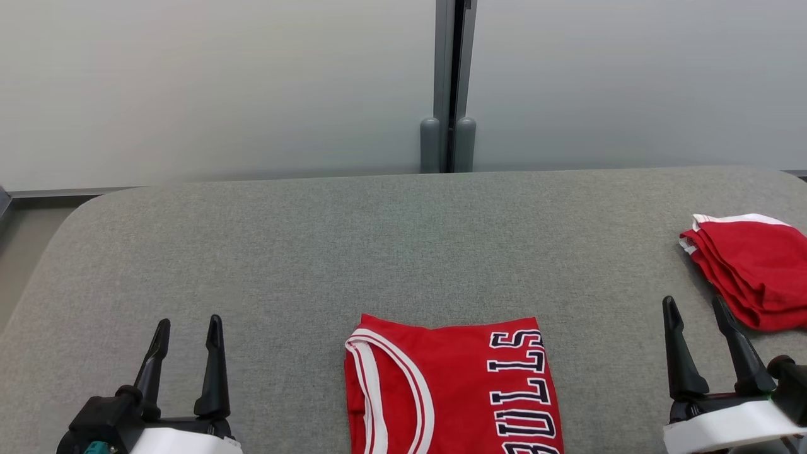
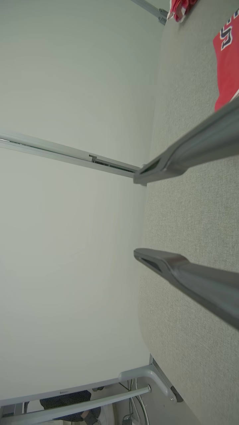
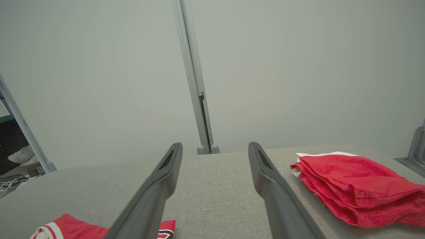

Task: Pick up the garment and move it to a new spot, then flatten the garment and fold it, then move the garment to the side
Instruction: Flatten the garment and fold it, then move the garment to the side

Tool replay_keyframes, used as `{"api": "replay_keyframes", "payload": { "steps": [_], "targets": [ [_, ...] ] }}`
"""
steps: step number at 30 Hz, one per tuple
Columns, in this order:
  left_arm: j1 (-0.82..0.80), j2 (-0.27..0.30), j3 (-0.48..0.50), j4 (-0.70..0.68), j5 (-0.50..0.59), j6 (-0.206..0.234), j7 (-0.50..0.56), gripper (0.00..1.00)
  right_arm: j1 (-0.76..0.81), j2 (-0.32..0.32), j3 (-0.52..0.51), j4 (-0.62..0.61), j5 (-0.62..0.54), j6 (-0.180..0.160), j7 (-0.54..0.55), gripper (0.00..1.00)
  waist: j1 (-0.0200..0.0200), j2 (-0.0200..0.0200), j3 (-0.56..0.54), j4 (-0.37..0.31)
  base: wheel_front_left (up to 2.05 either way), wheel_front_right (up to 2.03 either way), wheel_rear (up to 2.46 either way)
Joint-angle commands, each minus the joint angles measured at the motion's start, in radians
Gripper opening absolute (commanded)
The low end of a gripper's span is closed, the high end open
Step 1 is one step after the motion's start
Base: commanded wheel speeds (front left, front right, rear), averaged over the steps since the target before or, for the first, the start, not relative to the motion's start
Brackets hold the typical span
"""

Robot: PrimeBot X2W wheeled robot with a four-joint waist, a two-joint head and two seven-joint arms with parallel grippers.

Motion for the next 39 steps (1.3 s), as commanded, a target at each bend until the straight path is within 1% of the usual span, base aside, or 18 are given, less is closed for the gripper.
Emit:
{"api": "replay_keyframes", "payload": {
  "steps": [1,5,16,22,27,31,39],
  "targets": [
    [0.008,0.001,0.002,0.001,0.004,-0.007,-0.001,1.0,0.009,-0.003,-0.004,0.005,-0.009,0.001,-0.005,1.0,0.0,-0.0001,0.001,-0.001,0.0,0.0,0.0],
    [0.005,-0.007,-0.004,0.007,0.012,-0.011,-0.001,1.0,0.004,-0.005,-0.002,0.034,-0.03,0.001,-0.001,1.0,0.0,-0.0001,0.001,-0.002,0.0,0.0,0.0],
    [-0.009,-0.017,-0.005,0.018,0.027,-0.023,-0.001,1.0,-0.021,-0.012,0.007,0.06,-0.044,0.001,0.005,1.0,0.0,-0.0001,-0.004,0.002,0.0,0.0,0.0],
    [-0.012,-0.021,-0.011,0.021,0.028,-0.028,-0.001,1.0,-0.035,-0.004,0.007,0.075,-0.068,0.001,0.043,1.0,0.0,-0.0001,-0.006,0.014,0.0,0.0,0.0],
    [-0.017,-0.021,-0.018,0.021,0.031,-0.033,-0.001,1.0,-0.066,0.018,0.034,0.114,-0.062,0.001,0.144,1.0,0.0,-0.0001,-0.003,0.044,0.0,0.0,0.0],
    [-0.025,-0.022,-0.026,0.03,0.027,-0.035,-0.001,1.0,-0.096,0.039,0.06,0.168,-0.057,0.001,0.265,1.0,0.0,-0.0001,0.003,0.074,0.0,0.0,0.0],
    [-0.043,-0.024,-0.038,0.049,0.02,-0.04,-0.001,1.0,-0.135,0.071,0.069,0.258,-0.021,0.001,0.509,1.0,0.0,-0.0001,0.017,0.134,0.0,0.0,0.0]
  ]
}}
